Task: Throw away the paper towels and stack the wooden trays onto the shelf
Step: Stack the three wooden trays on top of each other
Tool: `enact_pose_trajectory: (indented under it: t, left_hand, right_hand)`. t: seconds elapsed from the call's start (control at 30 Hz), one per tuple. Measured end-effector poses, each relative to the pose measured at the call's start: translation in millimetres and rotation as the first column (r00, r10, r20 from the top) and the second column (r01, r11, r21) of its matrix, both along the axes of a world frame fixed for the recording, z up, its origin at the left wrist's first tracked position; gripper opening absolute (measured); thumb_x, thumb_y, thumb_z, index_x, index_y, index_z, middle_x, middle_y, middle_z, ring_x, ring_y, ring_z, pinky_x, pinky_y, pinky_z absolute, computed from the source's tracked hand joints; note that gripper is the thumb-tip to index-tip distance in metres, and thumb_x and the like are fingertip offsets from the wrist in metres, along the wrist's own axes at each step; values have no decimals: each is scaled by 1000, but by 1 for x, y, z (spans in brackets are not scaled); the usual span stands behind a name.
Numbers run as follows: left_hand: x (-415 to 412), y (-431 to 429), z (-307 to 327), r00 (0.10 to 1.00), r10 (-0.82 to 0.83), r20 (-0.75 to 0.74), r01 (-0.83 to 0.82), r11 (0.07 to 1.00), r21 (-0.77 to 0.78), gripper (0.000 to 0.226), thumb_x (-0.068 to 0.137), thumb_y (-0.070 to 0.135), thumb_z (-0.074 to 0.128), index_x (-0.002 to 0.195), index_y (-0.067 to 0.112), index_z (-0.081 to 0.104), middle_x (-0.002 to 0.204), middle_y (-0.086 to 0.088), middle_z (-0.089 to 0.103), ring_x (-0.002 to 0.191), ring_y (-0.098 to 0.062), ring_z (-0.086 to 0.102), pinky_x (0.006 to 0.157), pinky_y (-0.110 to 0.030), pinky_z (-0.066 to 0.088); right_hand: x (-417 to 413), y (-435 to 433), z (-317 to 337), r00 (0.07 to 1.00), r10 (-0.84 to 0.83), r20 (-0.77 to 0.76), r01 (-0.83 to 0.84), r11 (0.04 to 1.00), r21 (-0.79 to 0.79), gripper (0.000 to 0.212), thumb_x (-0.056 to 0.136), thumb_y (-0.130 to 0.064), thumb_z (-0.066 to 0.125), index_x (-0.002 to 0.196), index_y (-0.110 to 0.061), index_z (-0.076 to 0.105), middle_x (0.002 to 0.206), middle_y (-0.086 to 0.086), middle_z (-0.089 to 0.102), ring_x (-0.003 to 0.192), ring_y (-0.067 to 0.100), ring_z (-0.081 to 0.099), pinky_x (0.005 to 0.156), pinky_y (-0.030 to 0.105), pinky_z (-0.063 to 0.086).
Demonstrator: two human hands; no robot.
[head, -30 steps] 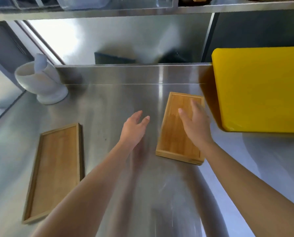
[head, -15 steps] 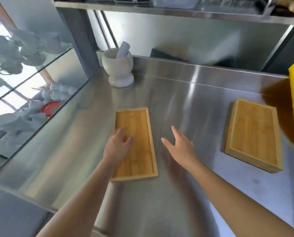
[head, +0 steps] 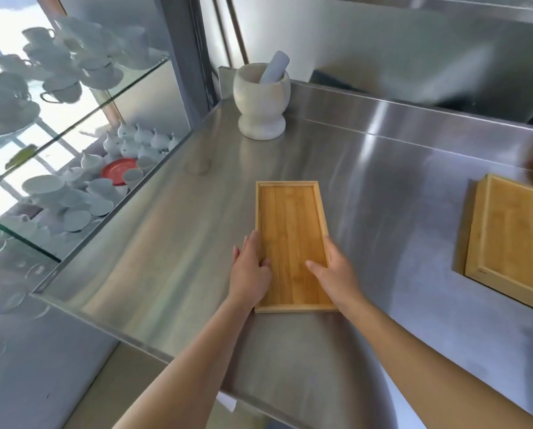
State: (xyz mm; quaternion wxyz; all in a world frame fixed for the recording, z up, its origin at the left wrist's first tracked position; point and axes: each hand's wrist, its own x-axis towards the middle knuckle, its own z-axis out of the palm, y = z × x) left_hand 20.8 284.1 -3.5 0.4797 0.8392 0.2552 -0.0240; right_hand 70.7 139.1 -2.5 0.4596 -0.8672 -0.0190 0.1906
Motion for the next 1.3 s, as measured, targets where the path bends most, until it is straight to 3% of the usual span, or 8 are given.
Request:
enact_pose_trajectory:
  t: [0.1,0.17,0.27,0.4,0.57,0.9,1.1,1.3]
  left_hand:
    - [6,2,-4,993,115,40,-104,972,-211,63,86,2,45,142,27,30,147,-2,40,141,-26,25,115,-44,25]
    - [10,0,-2,983,156,92,-118,936,-331,56,82,-7,43,124,28,49,123,7,60,117,-15,53,98,-32,44]
    - [18,-5,13,972,172,162,-86,896,-435,61,78,-21,39,88,34,61,91,17,66,88,-7,64,72,-21,49]
    - [31,-28,41,961,164,221,-36,871,-490,61,80,-26,36,81,31,59,82,20,62,67,12,63,53,-5,47]
    - [59,-71,71,961,76,265,65,872,-485,56,85,-18,41,129,17,46,100,15,56,89,-1,56,63,-9,47]
    - [135,-209,99,948,-197,252,269,917,-294,22,94,8,46,112,10,59,89,6,62,72,-5,56,57,-20,44]
    - [178,-283,100,924,-327,199,369,901,-229,24,94,6,41,92,10,64,100,-11,68,88,-30,63,81,-45,54]
    - [204,-325,63,917,-385,99,398,899,-183,24,93,5,37,102,-1,58,97,-20,64,73,-25,52,63,-35,45]
  right_hand:
    - [-3,-1,6,974,-165,-156,205,936,287,72,83,-8,61,144,-20,25,151,1,33,137,19,33,114,43,28]
    - [1,-7,11,940,-241,-240,318,875,366,73,82,0,60,144,-17,25,151,4,32,137,21,32,114,44,28]
    - [8,-19,16,886,-343,-311,447,808,384,67,81,7,57,140,-12,33,147,7,39,132,25,40,111,48,33]
    - [12,-39,24,823,-446,-351,555,763,332,50,82,9,53,129,-7,50,125,12,60,113,30,57,101,50,44]
    - [24,-85,58,811,-513,-282,585,716,381,33,85,8,51,114,-4,62,106,13,67,102,30,62,97,47,47]
    - [57,-217,111,735,-671,-101,652,658,377,30,90,-4,49,118,-10,60,109,6,61,110,30,54,102,51,41]
    - [86,-287,117,707,-707,2,681,681,269,29,91,-4,48,118,-6,60,113,12,62,106,30,56,98,48,44]
    - [102,-323,88,710,-702,57,687,709,160,27,91,0,41,104,-8,64,95,8,61,86,24,56,79,33,47]
